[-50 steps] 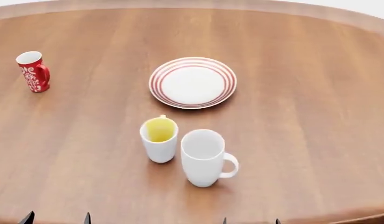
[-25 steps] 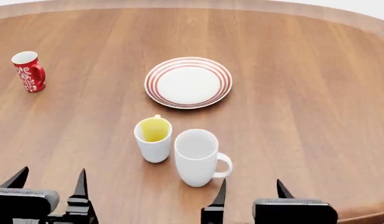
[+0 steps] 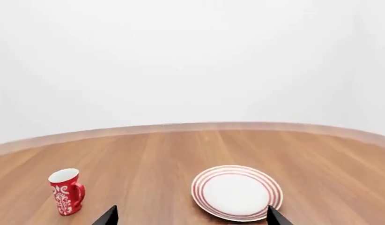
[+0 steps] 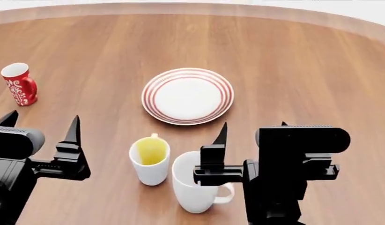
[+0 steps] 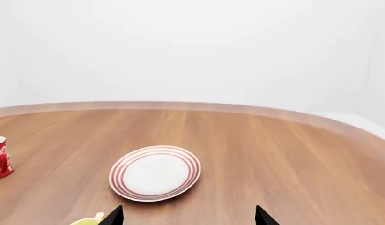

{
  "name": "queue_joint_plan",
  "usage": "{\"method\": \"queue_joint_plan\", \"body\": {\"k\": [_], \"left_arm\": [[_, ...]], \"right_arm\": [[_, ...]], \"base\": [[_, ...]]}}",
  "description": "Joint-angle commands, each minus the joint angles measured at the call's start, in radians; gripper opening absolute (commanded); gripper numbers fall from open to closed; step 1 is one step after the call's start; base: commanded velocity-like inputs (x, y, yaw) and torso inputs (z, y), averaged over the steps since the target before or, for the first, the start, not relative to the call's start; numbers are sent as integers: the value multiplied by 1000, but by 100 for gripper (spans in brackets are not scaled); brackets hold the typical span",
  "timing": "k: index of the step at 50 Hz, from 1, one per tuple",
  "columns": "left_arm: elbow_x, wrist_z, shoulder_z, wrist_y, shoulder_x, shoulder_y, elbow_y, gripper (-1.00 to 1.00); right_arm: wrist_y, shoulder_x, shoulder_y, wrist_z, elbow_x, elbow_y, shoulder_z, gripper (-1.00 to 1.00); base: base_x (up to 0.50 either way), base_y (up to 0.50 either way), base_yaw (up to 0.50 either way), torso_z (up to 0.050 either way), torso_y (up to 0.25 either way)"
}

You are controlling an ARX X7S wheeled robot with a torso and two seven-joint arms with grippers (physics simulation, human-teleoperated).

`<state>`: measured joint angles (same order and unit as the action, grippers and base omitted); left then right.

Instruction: Pick up the red mug and put it on the plate

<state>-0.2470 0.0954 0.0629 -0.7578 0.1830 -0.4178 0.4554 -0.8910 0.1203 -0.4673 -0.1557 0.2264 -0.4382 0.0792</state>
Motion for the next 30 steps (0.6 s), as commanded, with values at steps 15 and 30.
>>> {"method": "queue_joint_plan", "body": {"k": [15, 30], "left_arm": [[-26, 7, 3, -40, 19, -35, 16, 100], [-32, 13, 3, -31, 24, -31, 12, 100]], "right_arm": [[-66, 14, -50, -20, 31, -12, 13, 100], [-62, 21, -45, -26, 42, -9, 26, 100]], "base": [[500, 0, 0, 0, 0], [500, 0, 0, 0, 1]]}}
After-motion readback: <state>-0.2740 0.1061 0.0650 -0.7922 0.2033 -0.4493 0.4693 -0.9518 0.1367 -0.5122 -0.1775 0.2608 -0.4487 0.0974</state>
